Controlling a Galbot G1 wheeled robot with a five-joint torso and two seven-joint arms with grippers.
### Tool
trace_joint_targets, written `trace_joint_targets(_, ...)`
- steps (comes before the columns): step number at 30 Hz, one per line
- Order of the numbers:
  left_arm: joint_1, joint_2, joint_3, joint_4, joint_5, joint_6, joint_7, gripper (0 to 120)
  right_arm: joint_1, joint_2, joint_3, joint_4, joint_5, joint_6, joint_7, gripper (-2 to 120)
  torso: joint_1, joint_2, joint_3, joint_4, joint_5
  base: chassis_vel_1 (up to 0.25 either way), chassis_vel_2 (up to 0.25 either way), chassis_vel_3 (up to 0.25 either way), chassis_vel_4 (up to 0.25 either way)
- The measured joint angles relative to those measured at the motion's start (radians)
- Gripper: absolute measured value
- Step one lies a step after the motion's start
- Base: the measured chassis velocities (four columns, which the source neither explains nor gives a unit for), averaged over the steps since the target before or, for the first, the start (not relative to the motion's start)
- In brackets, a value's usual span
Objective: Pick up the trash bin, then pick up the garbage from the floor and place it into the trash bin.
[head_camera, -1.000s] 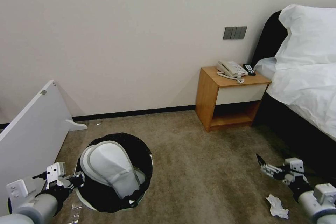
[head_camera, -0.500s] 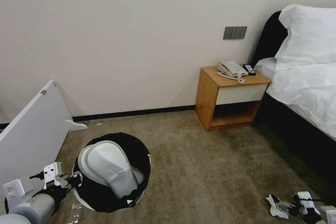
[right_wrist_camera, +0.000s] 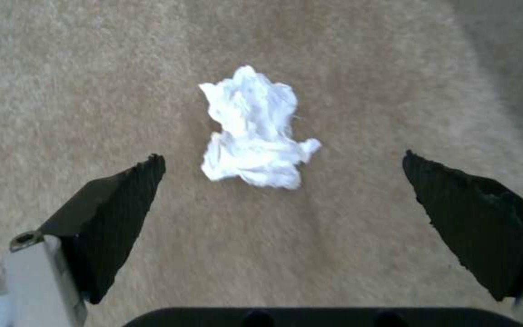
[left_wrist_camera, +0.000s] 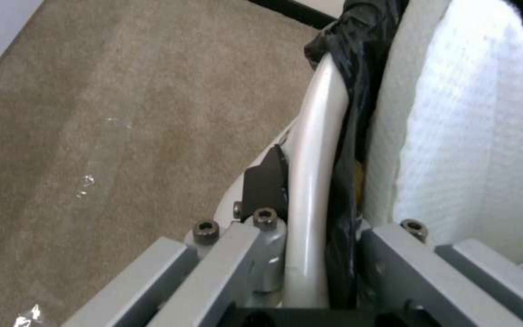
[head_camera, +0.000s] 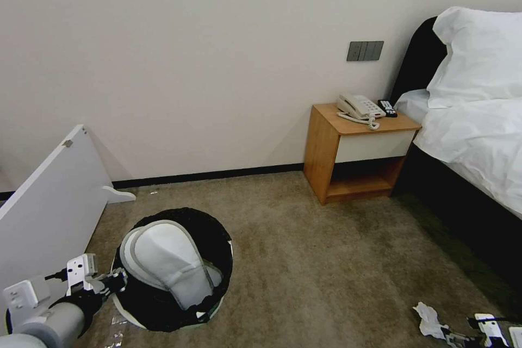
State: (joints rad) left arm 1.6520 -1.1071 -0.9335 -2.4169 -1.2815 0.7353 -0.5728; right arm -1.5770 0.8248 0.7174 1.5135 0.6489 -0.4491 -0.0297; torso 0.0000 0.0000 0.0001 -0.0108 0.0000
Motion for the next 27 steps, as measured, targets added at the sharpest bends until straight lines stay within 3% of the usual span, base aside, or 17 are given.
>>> trace_joint_targets(14,0.016,-0.008,-0.012,-0.01,0.002,0.0,-0.002,1,0.219,0.05,-0.154,-0.227,-0.056,0.009,-0.031,100,0.0,0.0,0.0,0.0,0.0,0.0,0.0,0.0,0.0)
trace_joint_targets(27,0.021,-0.013,-0.018,-0.018,0.002,0.0,-0.007,1,0.32,0.072,-0.192,-0.37,-0.081,0.025,-0.045,100,0.0,0.0,0.0,-0.0002,-0.0001,0.0,0.0,0.0,0.0)
